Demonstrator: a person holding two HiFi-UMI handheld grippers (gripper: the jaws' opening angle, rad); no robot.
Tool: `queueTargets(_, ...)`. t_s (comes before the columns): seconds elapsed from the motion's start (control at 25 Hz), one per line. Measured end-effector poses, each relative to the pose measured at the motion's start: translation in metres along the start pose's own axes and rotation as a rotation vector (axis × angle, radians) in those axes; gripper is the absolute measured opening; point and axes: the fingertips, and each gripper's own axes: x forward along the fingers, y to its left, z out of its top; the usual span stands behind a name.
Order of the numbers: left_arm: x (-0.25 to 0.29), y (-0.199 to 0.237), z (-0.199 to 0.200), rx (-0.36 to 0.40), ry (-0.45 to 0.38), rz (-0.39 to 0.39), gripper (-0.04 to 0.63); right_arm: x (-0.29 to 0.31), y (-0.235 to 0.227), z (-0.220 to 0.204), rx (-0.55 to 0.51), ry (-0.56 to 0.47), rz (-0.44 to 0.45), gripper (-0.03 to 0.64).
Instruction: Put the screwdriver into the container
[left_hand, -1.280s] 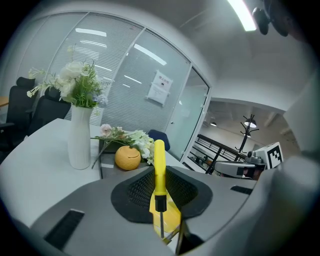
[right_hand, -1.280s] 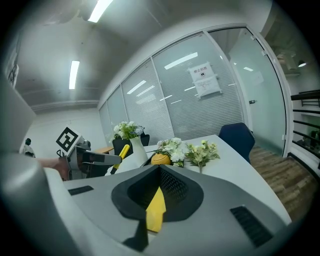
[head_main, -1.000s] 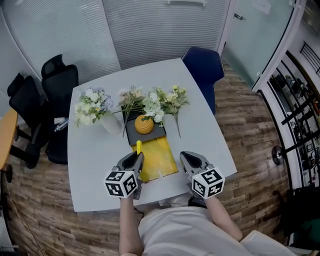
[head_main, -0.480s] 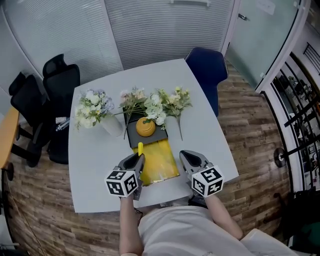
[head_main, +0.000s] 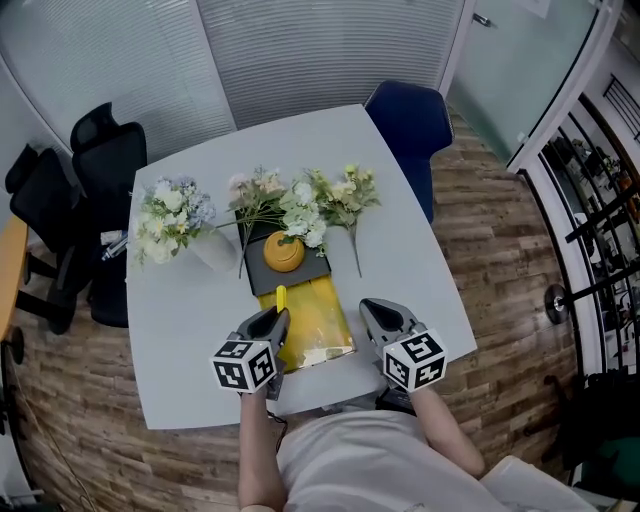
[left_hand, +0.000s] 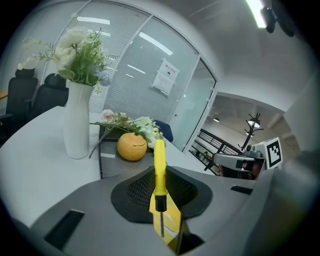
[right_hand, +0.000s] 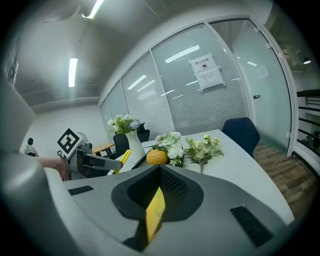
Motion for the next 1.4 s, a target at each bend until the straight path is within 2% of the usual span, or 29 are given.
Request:
queueTargets(0.8,0.032,0.016,-0.036,-0.060,0.109,-0.023,0.067,0.025,-0.016,-0.035,0.037,0.101,-0.011,0.015)
queueTargets(1.4,0.058,0.022,-0.059,-0.053,0.212,-0.032,0.067,0.043,-0.028,-0.051,0.060,0.148,-0.016,0.015)
